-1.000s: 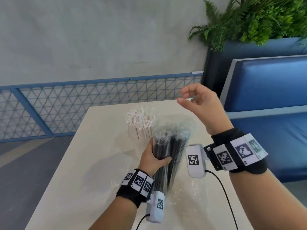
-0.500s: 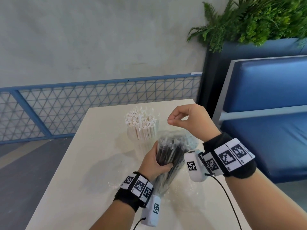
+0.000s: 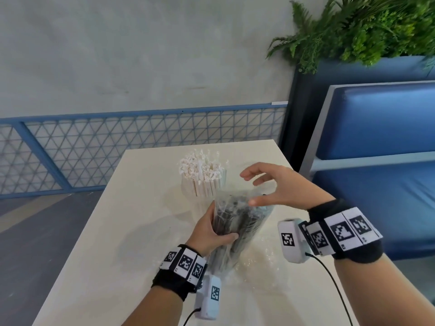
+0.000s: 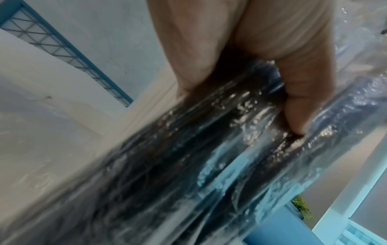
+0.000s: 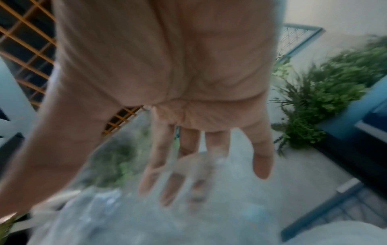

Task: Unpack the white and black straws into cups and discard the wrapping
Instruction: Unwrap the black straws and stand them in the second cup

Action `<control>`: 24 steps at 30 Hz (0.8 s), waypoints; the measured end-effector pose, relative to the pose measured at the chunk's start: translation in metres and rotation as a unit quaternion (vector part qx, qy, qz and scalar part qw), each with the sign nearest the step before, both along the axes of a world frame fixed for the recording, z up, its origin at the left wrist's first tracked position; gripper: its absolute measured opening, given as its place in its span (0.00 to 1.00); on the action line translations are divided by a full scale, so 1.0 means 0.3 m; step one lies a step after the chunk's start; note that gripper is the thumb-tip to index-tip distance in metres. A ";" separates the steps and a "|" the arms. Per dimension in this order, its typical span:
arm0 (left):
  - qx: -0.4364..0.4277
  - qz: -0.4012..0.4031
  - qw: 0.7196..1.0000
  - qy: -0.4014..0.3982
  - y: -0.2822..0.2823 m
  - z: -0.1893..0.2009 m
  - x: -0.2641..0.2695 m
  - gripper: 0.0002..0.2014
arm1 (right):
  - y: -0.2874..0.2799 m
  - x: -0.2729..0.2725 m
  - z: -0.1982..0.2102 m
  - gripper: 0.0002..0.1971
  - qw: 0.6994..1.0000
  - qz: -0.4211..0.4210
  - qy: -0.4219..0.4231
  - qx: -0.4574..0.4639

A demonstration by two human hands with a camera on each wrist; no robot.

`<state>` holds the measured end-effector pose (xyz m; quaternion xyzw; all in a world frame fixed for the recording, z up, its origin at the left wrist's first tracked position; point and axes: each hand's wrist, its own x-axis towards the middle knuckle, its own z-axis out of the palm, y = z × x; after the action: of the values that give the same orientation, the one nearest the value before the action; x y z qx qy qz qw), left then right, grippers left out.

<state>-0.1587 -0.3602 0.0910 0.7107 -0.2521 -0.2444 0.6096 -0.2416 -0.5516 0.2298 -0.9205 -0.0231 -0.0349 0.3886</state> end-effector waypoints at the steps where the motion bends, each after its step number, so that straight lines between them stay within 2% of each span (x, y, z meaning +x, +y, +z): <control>1: -0.002 0.001 1.000 0.008 0.006 0.002 0.006 0.40 | -0.010 -0.015 -0.016 0.29 1.000 0.004 0.009 -0.001; 3: -0.007 0.010 1.000 0.022 0.025 0.004 0.023 0.34 | -0.021 -0.036 -0.044 0.27 1.000 -0.002 0.012 0.003; 4: -0.008 0.012 1.000 0.028 0.034 0.007 0.030 0.32 | -0.026 -0.039 -0.060 0.22 1.000 -0.016 0.002 0.015; 7: -0.005 -0.005 0.999 0.034 0.051 0.021 0.040 0.31 | -0.020 -0.032 -0.094 0.06 0.993 -0.072 -0.056 0.068; 9: -0.003 -0.018 0.999 0.033 0.055 0.033 0.042 0.33 | -0.008 -0.024 -0.105 0.02 0.986 -0.101 -0.097 0.091; 12: -0.046 -0.028 0.998 0.039 0.061 0.062 0.041 0.42 | 0.015 -0.024 -0.106 0.03 0.975 -0.136 -0.144 0.102; 14: -0.088 -0.008 0.995 0.036 0.061 0.083 0.042 0.43 | 0.033 -0.024 -0.109 0.03 0.969 -0.150 -0.171 0.097; 18: -0.115 0.028 0.993 -0.005 0.044 0.122 0.034 0.28 | 0.057 -0.009 -0.127 0.04 0.957 -0.193 -0.192 0.094; 20: -0.111 0.034 0.993 -0.013 0.034 0.132 0.030 0.26 | 0.061 -0.003 -0.138 0.06 0.952 -0.211 -0.196 0.105; 22: -0.094 0.097 0.989 -0.062 0.034 0.145 0.016 0.33 | 0.065 0.001 -0.145 0.07 0.949 -0.218 -0.203 0.103; 23: -0.081 0.158 0.975 -0.135 0.036 0.159 0.000 0.34 | 0.068 0.003 -0.146 0.07 0.948 -0.220 -0.207 0.100; 24: -0.069 0.214 0.946 -0.234 0.037 0.176 -0.021 0.32 | 0.071 0.004 -0.146 0.07 0.947 -0.221 -0.210 0.099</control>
<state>-0.1650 -0.3492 0.1438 0.7416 -0.2457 0.0828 0.6187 -0.2404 -0.5303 0.1861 -0.8312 0.1033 -0.3144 0.4466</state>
